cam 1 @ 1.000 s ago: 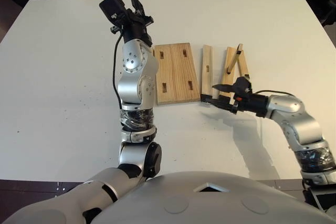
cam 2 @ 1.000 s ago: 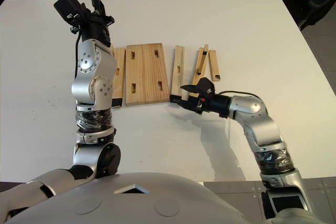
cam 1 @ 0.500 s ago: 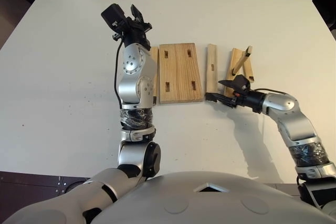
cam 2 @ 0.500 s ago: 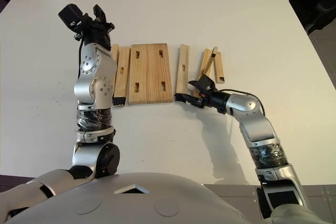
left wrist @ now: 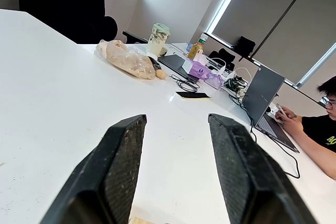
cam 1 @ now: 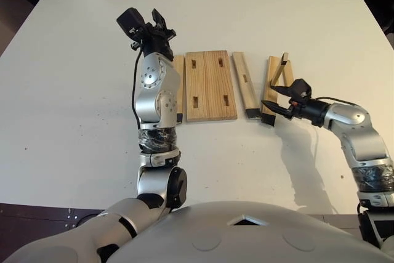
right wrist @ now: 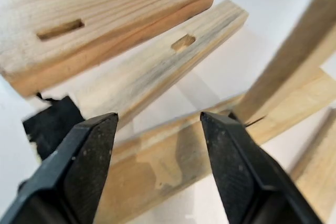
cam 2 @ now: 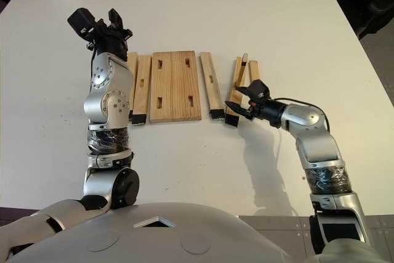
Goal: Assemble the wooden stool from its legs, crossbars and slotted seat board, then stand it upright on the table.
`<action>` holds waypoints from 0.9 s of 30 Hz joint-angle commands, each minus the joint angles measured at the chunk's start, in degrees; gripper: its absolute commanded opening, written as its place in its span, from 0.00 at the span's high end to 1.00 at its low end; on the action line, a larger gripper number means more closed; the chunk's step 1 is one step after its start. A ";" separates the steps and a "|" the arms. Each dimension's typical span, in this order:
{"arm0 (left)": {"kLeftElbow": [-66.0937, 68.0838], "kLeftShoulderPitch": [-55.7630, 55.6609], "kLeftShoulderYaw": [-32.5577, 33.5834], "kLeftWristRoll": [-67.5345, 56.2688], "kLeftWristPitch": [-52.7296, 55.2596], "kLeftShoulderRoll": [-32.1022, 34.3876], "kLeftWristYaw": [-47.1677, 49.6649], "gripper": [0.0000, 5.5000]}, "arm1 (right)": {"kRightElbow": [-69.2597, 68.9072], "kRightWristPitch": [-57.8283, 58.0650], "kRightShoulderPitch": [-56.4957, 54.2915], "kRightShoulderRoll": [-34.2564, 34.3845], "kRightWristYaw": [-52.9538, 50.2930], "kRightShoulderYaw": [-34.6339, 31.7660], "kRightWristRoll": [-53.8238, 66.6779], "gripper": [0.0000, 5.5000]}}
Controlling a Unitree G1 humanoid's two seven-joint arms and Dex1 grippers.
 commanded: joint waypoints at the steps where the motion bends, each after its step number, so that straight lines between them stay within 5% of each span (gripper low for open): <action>1: 0.03 3.47 0.02 -0.98 1.14 -2.48 -0.48 0.60 | 3.34 -3.11 0.46 -2.38 -0.65 -0.68 -3.09 0.47; 10: -1.26 4.00 0.40 -1.45 0.81 -2.66 0.14 0.60 | 3.41 -0.32 -4.15 -1.92 1.12 -4.40 1.76 0.47; 27: -0.18 3.71 0.39 -3.44 1.02 -2.69 -1.13 0.60 | -6.36 16.57 0.02 9.15 -15.71 -4.55 1.93 0.47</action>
